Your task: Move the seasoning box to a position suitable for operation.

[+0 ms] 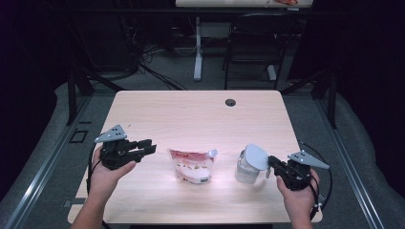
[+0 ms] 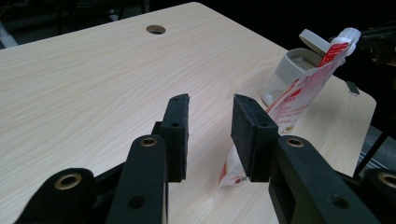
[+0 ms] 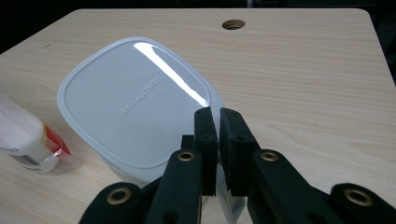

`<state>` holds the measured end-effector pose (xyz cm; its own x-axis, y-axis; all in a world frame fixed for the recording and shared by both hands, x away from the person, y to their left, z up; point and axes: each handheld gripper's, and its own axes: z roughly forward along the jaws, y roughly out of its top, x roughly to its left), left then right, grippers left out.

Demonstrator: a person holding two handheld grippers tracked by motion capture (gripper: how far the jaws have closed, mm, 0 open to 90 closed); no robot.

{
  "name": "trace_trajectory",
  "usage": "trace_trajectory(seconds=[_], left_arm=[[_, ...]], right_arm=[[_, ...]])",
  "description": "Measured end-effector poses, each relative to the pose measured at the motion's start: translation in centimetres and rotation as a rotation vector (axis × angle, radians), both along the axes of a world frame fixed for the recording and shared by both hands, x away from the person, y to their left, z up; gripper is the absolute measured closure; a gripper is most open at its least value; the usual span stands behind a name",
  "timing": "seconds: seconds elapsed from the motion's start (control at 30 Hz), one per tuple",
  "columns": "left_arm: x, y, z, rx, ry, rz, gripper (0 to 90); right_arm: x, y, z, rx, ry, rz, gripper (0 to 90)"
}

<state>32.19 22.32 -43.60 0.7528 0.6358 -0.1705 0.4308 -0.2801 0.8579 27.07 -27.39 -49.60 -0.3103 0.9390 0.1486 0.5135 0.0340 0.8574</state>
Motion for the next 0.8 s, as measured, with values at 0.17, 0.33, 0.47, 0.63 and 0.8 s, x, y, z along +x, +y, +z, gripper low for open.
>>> trace_trajectory(seconds=[0.17, 0.33, 0.47, 0.63, 0.8], left_arm=[[0.1, 0.1, -0.2, 0.007, 0.005, 0.005, 67.0], [0.1, 0.1, -0.2, 0.008, 0.006, 0.006, 66.9], [0.1, 0.0, -0.3, 0.012, 0.003, 0.009, 66.8], [0.2, 0.0, -0.3, 0.015, 0.000, 0.010, 66.7], [0.1, 0.1, -0.3, 0.015, 0.001, 0.013, 66.5]], right_arm=[[0.0, -0.2, -0.3, 0.016, 0.010, -0.007, 86.1], [0.1, -0.5, -0.8, 0.024, 0.032, -0.013, 85.5], [0.1, -0.9, -1.2, 0.075, 0.041, -0.020, 83.9], [0.0, -1.2, -1.4, 0.074, 0.046, -0.031, 82.8], [-0.3, -1.4, -1.7, 0.064, 0.049, -0.041, 81.0]])
